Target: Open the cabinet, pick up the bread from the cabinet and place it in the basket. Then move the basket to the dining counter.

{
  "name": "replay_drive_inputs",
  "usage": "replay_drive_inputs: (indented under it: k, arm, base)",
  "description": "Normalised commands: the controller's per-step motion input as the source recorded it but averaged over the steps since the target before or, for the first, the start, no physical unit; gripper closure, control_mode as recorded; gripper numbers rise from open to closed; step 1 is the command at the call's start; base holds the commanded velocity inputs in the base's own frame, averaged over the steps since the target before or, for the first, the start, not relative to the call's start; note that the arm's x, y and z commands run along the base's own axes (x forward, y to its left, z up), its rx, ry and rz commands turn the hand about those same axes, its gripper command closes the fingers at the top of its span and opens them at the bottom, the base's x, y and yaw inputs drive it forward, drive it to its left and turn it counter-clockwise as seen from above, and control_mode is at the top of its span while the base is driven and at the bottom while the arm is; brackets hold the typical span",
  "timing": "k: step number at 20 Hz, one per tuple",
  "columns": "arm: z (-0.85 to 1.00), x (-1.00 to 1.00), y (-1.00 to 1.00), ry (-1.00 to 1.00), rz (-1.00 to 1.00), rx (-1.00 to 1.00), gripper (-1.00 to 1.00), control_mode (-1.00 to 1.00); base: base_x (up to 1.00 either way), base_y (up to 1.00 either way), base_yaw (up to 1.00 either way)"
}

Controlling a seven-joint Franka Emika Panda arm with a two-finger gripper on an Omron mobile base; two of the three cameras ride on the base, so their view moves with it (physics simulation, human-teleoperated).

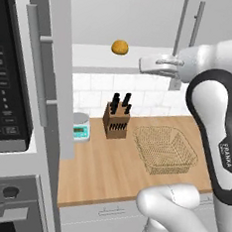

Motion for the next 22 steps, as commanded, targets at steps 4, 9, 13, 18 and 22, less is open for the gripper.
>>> replay_drive_inputs:
  k: [4, 9, 13, 18, 22]
  arm:
    - [0.0, 0.53, -0.42, -0.19, -0.21, -0.32, -1.0, -1.0]
    - [0.09, 0.57, -0.2, -0.01, -0.21, -0.3, -1.0, -1.0]
    - [0.02, 0.43, 0.03, 0.02, -0.36, -0.23, -1.0, -1.0]
    - [0.0, 0.42, -0.09, 0.05, -0.09, -0.01, -1.0, -1.0]
    - [0.0, 0.4, -0.14, 0.01, -0.04, 0.13, -1.0, -1.0]
  base:
    - [0.0, 0.0, 0.0]
    - [0.0, 0.0, 0.0]
    - [0.0, 0.0, 0.0]
    - [0.0, 0.0, 0.0]
    - [0.0, 0.0, 0.0]
